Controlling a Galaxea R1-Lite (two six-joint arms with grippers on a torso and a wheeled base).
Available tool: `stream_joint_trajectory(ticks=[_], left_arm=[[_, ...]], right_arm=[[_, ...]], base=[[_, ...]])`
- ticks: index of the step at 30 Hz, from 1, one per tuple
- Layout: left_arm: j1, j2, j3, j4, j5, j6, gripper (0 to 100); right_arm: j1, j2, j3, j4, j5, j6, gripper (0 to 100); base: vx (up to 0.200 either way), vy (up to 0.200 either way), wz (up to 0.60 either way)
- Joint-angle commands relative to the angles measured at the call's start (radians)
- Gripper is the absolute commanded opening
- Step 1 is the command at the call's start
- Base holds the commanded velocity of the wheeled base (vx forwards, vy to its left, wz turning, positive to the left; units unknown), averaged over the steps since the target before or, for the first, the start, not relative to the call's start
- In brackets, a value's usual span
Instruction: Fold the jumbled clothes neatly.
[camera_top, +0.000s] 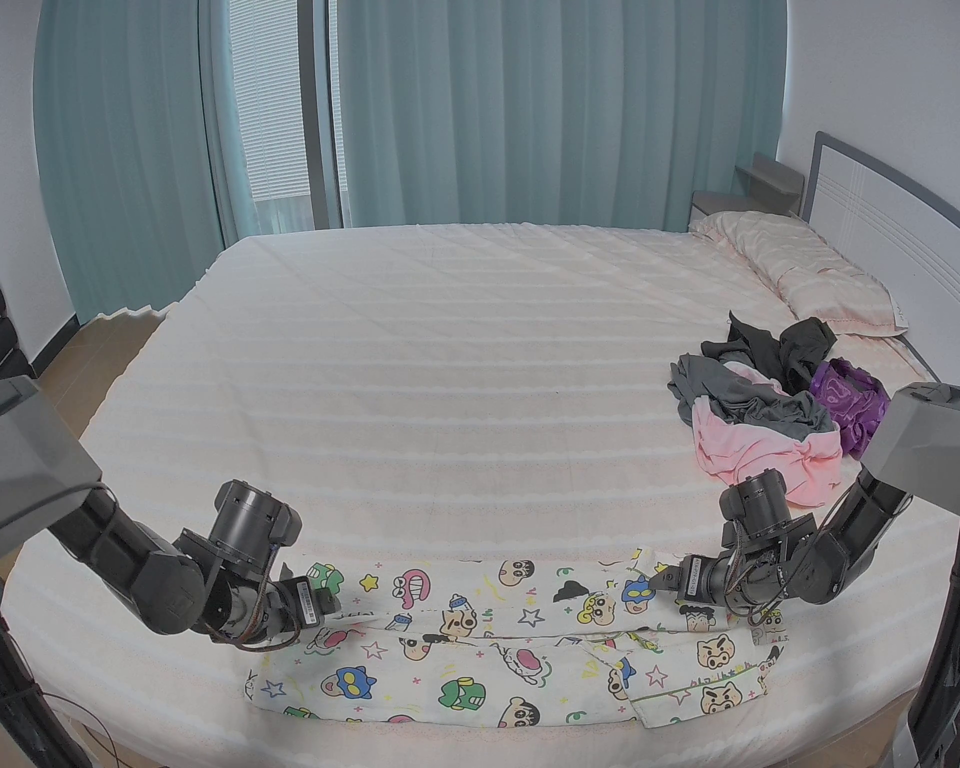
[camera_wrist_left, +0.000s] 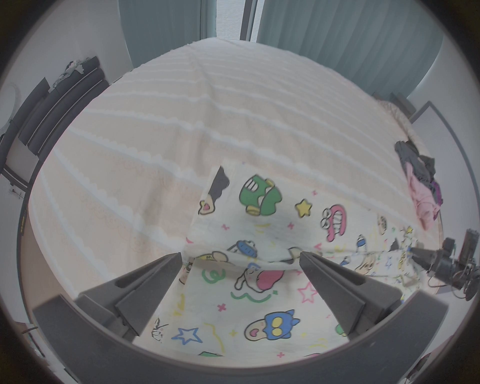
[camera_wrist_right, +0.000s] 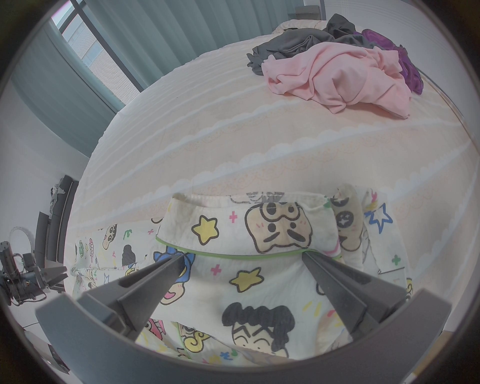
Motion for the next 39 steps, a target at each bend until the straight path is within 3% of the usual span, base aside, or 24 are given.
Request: stream_joint_trajectory(ticks=[1,7,8,10,19,27,39], left_arm=[[0.018,-0.139,-0.002,0.0,-0.001,-0.003,100],[0.104,-0.187,-0.068,0.002,-0.07,-0.007,100],[0.156,-0.174,-0.094,0.003,-0.151,-0.01,100],[0.192,-0.133,-0.103,0.002,-0.233,-0.01,100],[0.303,0.056,-0.172,-0.009,-0.484,-0.002,100],[0.346,0.163,-0.235,-0.011,-0.53,0.084,100],[0.343,0.234,-0.314,-0.011,-0.533,0.081,100]], right_arm=[[-0.001,-0.018,0.003,-0.001,0.0,0.0,100],[0.001,-0.018,0.003,-0.001,0.0,0.006,100],[0.002,-0.018,0.003,-0.003,0.0,0.026,100],[0.002,-0.018,0.003,-0.003,0.0,0.032,100],[0.001,-0.02,0.006,-0.003,0.0,0.034,100],[-0.001,-0.017,0.012,-0.004,0.004,0.035,100],[-0.001,-0.018,0.011,-0.004,0.006,0.035,100]], base=[[0.0,0.0,0.0],[0.0,0.0,0.0],[0.0,0.0,0.0],[0.0,0.0,0.0],[0.0,0.0,0.0],[0.0,0.0,0.0],[0.0,0.0,0.0]])
